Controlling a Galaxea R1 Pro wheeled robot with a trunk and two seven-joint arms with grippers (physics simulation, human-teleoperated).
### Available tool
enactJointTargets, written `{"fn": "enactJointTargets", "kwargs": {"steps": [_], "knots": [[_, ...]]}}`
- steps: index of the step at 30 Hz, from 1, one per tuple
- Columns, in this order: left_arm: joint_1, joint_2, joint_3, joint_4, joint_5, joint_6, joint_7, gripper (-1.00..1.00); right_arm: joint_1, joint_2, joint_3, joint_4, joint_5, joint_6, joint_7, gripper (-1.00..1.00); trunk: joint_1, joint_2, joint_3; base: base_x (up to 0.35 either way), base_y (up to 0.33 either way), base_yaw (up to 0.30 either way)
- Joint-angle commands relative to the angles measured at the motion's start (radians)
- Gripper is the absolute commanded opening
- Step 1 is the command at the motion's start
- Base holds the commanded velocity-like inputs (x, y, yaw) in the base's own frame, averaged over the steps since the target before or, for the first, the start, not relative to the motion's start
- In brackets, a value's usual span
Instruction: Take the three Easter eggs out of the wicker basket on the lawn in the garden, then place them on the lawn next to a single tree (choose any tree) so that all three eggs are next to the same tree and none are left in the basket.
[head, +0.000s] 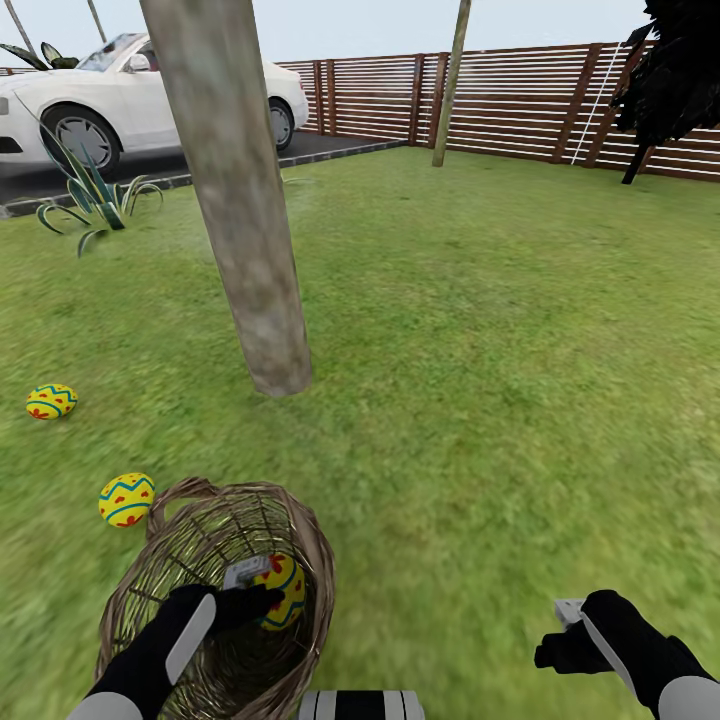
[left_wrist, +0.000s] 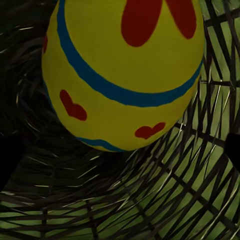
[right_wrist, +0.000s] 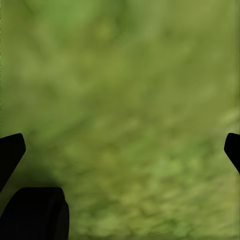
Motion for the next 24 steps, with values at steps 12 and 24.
{"fn": "enactJointTargets", "kwargs": {"steps": [12,24], "knots": [[0.0,-0.002,-0.003,-0.003,-0.002,0.004,-0.002,1.0,0.0,-0.001,0.006,-0.001,-0.006,0.004,-0.001,1.0,0.001,-0.001,-0.009,0.0,0.0,0.0],[0.0,-0.007,-0.006,-0.002,-0.002,0.002,-0.002,1.0,0.0,-0.001,0.006,-0.001,-0.006,0.003,0.0,1.0,0.004,-0.003,-0.039,0.0,0.0,0.0]]}}
